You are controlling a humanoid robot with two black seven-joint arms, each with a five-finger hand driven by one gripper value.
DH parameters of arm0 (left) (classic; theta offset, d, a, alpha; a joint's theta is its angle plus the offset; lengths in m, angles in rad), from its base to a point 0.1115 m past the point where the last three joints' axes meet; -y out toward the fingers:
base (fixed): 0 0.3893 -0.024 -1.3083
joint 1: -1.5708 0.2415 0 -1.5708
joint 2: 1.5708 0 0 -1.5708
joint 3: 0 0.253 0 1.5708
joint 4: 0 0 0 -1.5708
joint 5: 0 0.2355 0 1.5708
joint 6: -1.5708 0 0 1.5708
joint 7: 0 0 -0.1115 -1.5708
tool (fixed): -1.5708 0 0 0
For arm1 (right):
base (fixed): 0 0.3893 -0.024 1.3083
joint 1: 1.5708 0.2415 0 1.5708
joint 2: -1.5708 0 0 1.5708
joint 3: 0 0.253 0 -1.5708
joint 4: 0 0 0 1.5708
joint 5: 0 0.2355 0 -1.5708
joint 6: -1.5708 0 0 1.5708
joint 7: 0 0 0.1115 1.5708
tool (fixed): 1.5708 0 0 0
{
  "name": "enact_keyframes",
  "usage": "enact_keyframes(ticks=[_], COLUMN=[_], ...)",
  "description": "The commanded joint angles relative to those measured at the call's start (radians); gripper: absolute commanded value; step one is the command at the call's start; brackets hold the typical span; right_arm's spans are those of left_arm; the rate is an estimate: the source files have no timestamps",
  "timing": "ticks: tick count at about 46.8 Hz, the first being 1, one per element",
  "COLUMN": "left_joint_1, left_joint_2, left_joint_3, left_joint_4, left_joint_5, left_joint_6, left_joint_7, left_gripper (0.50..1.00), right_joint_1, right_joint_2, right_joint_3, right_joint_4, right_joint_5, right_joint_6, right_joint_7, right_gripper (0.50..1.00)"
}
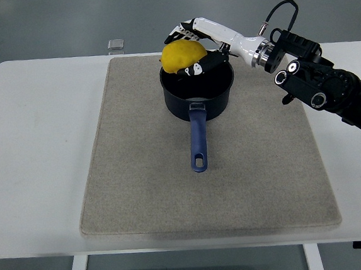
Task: Put the potato in the blue pot
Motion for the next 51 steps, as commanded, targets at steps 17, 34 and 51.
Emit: enact_keyframes(ticks=[17, 34, 51], left_joint_1=[0.0, 0.002, 0.0], left_joint_2=[0.0, 0.0, 0.0], left_joint_3=[0.0, 0.0, 0.0], left_joint_4=[0.003, 0.0, -0.001], left_joint_5=[-0.003, -0.001, -0.001], left_joint_6=[0.002, 0.0, 0.0], left_joint_7=[0.0, 0.0, 0.0], left_gripper=[0.999, 0.999, 0.999], right_joint_1=[-0.01, -0.031, -0.092], right_joint_2=[0.025, 0.025, 0.025], right_joint_3=[-0.003, -0.003, 0.01], right_joint_4=[-0.071, -0.097, -0.11], right_joint_5=[-0.001, -0.001, 0.001], right_joint_6=[-0.033, -0.042, -0.074], right_joint_7=[0.0, 0.0, 0.0], right_gripper=[0.5, 0.5, 0.5])
